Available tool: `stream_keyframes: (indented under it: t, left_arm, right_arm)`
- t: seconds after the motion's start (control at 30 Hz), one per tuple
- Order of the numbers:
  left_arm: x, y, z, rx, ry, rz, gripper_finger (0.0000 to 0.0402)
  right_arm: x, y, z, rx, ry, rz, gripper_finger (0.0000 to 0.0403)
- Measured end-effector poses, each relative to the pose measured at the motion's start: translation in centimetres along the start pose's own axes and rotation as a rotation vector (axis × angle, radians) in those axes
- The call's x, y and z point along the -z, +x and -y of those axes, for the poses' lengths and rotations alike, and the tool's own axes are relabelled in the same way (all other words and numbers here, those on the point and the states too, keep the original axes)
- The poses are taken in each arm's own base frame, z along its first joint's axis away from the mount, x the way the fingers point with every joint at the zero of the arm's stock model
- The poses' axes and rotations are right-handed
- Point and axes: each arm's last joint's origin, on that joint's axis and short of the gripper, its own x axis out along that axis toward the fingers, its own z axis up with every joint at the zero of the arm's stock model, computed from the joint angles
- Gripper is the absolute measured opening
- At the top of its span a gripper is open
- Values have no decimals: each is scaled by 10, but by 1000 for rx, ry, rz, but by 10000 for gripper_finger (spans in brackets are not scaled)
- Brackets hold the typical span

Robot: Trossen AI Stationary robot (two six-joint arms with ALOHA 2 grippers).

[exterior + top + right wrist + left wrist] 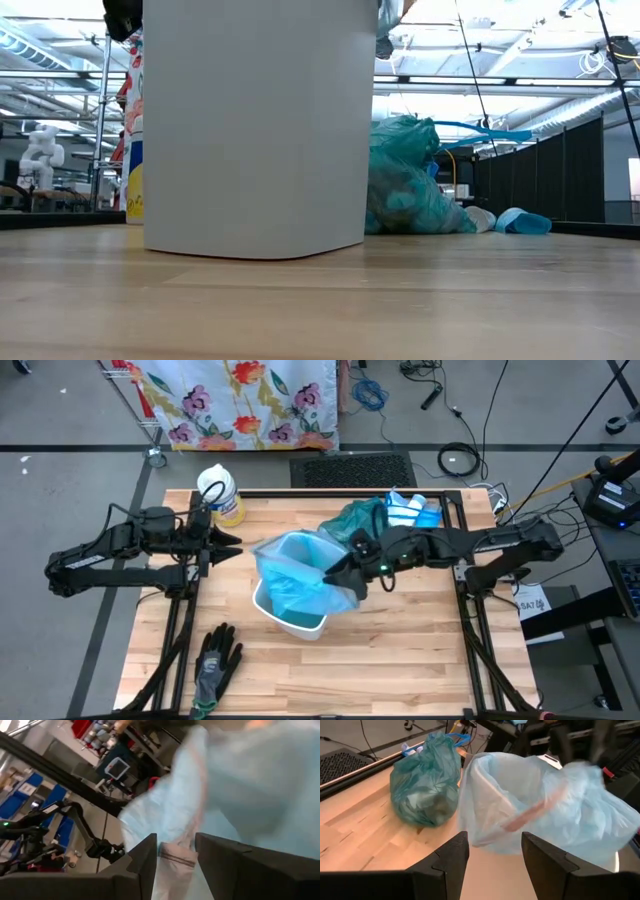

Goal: Place trash/remove bag and relplace
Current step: Insert the light blue trash bag into the white trash bin

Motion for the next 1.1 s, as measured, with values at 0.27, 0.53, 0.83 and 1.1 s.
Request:
stream_keyframes:
  t: [0.27, 0.53, 0.83, 1.1]
  left_arm:
    - [1, -1, 0, -5, -2, -11, 185]
    - [3, -6, 0, -2, -1, -3, 185]
    - [-7, -19, 9, 152, -100, 106, 185]
    - [-22, -22, 24, 234, -41, 92, 181]
  right_arm:
    - [-18, 47, -38, 18, -132, -96, 93]
    - [-19, 95, -68, -70, -211, -136, 71]
    - [7, 131, -75, -63, -210, -198, 52]
    - [20, 137, -80, -53, -207, -196, 42]
